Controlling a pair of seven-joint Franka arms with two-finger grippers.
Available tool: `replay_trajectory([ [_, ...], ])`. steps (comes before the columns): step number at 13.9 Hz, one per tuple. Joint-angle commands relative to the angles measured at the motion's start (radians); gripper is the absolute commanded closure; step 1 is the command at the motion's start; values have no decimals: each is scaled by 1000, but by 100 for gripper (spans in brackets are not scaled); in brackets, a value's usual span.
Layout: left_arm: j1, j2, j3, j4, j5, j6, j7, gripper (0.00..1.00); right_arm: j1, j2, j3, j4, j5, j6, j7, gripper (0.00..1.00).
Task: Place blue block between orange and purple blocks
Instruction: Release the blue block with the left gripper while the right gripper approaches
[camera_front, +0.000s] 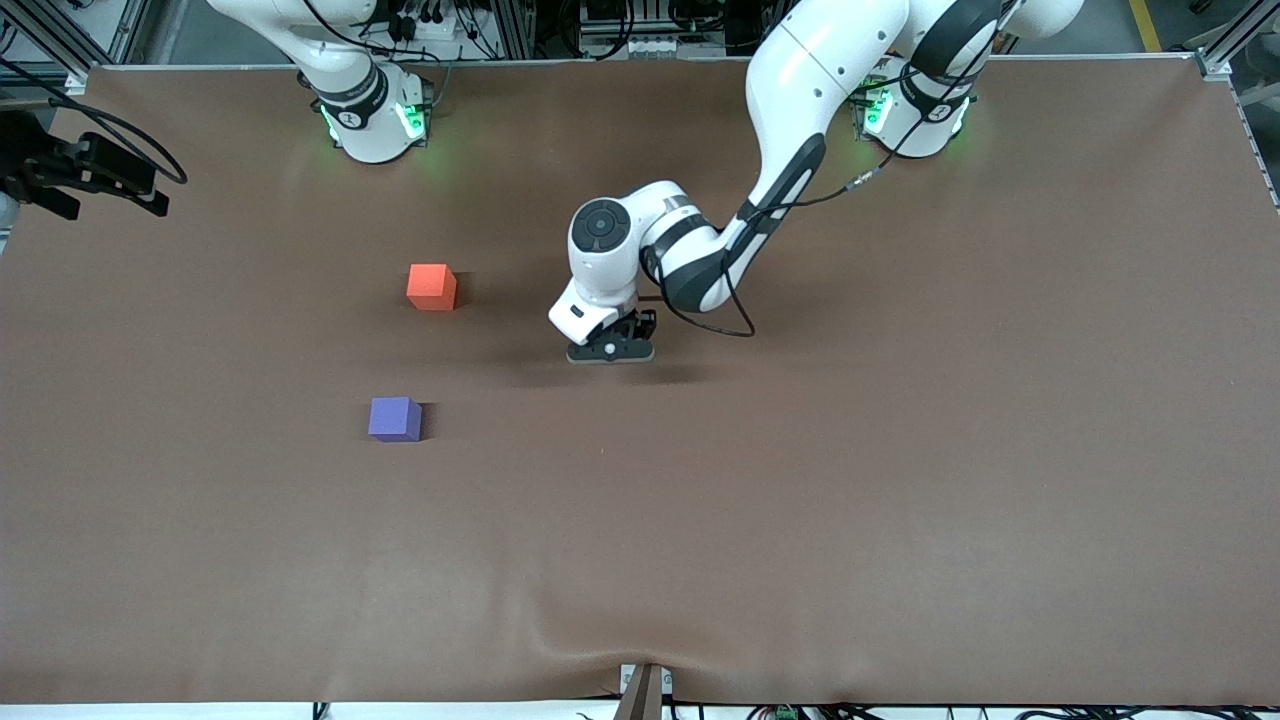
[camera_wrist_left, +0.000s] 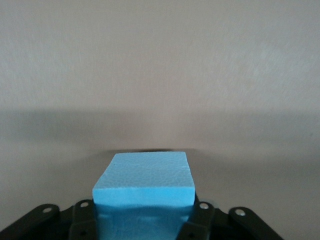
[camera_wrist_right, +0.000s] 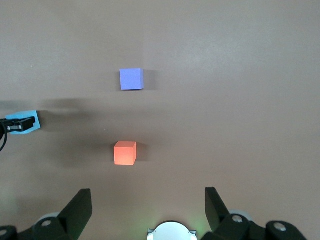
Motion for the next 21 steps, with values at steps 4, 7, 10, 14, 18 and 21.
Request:
replay_trajectory([
  [4,-20,1,9,38,44,11,28,0,-27,-9,10,-7,22,-7,-16,0],
  [7,-5,-68,8,36,46,-39,29,0,-27,13,11,-4,22,-7,-16,0],
  [10,39,-198,6,35,44,-175,37,0,-27,25,11,-4,21,-4,-17,0],
  [14,171,-353,-4,33,-31,-321,123,0,-27,92,13,2,19,-4,-14,0],
  [18,337,-445,-4,26,-86,-458,311,0,-1,210,19,-4,22,-2,-20,0],
  [21,472,-467,-4,20,-89,-557,440,0,106,283,19,-8,13,108,7,0],
])
